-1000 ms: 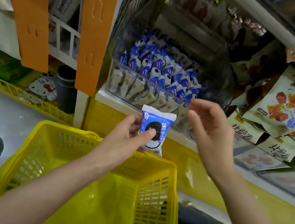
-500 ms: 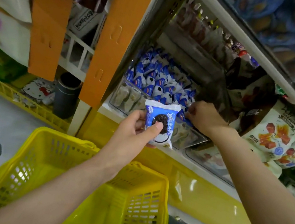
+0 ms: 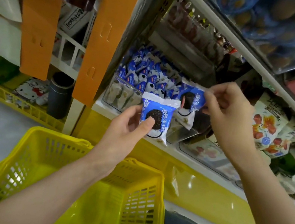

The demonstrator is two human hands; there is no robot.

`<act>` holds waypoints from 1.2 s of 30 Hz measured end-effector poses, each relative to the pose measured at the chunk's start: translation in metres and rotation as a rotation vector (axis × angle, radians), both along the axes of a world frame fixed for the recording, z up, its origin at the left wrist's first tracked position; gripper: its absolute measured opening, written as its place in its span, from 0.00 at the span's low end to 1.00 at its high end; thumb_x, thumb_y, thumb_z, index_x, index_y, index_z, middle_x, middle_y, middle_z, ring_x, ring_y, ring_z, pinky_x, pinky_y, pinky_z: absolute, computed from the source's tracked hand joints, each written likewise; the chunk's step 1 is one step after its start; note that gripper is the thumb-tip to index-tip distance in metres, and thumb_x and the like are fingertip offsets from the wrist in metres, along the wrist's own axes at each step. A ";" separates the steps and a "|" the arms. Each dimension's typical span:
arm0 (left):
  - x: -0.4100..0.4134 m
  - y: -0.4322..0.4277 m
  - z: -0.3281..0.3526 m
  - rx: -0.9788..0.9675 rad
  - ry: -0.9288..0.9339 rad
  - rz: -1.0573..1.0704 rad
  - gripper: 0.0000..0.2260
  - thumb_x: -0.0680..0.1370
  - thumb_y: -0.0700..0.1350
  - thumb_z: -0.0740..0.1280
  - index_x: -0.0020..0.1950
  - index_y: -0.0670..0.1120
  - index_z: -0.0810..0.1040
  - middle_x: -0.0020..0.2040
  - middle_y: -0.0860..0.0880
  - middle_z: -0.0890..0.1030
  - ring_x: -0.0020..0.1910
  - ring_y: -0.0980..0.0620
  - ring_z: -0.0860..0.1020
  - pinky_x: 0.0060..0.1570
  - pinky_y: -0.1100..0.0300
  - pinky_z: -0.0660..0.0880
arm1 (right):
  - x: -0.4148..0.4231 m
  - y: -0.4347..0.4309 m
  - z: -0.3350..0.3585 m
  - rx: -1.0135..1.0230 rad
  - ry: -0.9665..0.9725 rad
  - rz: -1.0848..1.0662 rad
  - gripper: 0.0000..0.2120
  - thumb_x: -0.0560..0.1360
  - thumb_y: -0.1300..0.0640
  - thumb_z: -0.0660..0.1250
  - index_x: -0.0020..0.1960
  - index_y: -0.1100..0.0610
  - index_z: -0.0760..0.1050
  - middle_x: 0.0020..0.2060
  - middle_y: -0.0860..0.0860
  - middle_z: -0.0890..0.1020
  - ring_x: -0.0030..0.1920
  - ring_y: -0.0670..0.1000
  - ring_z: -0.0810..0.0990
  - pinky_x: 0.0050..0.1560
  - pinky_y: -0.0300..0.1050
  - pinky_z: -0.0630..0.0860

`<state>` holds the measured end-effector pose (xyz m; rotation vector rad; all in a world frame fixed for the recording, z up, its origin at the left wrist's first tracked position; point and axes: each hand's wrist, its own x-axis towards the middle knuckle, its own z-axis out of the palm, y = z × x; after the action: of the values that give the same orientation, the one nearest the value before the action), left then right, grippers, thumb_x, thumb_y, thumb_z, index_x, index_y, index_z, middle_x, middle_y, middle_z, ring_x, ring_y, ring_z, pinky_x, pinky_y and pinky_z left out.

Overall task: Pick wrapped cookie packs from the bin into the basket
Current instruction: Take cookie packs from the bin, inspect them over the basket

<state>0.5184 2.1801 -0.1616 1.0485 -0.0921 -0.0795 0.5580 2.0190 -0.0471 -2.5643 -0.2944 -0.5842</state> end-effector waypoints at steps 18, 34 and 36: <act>-0.019 -0.008 -0.013 -0.041 0.099 -0.228 0.18 0.71 0.53 0.61 0.58 0.48 0.72 0.52 0.45 0.80 0.45 0.52 0.78 0.46 0.54 0.74 | -0.051 0.004 -0.049 0.534 0.486 0.023 0.04 0.76 0.62 0.64 0.42 0.56 0.73 0.33 0.50 0.81 0.32 0.45 0.81 0.36 0.40 0.81; -0.013 -0.006 -0.012 -0.091 0.352 -0.135 0.15 0.75 0.52 0.62 0.56 0.43 0.72 0.51 0.42 0.83 0.49 0.44 0.82 0.52 0.45 0.78 | -0.055 0.016 -0.064 0.538 0.481 0.077 0.06 0.71 0.57 0.70 0.44 0.46 0.78 0.39 0.44 0.85 0.41 0.42 0.82 0.44 0.36 0.78; -0.011 -0.003 -0.008 -0.034 0.382 -0.098 0.10 0.79 0.47 0.59 0.56 0.45 0.73 0.56 0.42 0.81 0.54 0.43 0.79 0.60 0.43 0.72 | -0.049 0.010 -0.050 0.568 0.414 0.043 0.03 0.72 0.57 0.69 0.45 0.50 0.78 0.39 0.48 0.85 0.39 0.43 0.81 0.40 0.35 0.77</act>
<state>0.5070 2.1771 -0.1700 0.9783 0.2014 -0.3637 0.5091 2.0291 -0.0967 -2.0513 -0.0281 -0.0849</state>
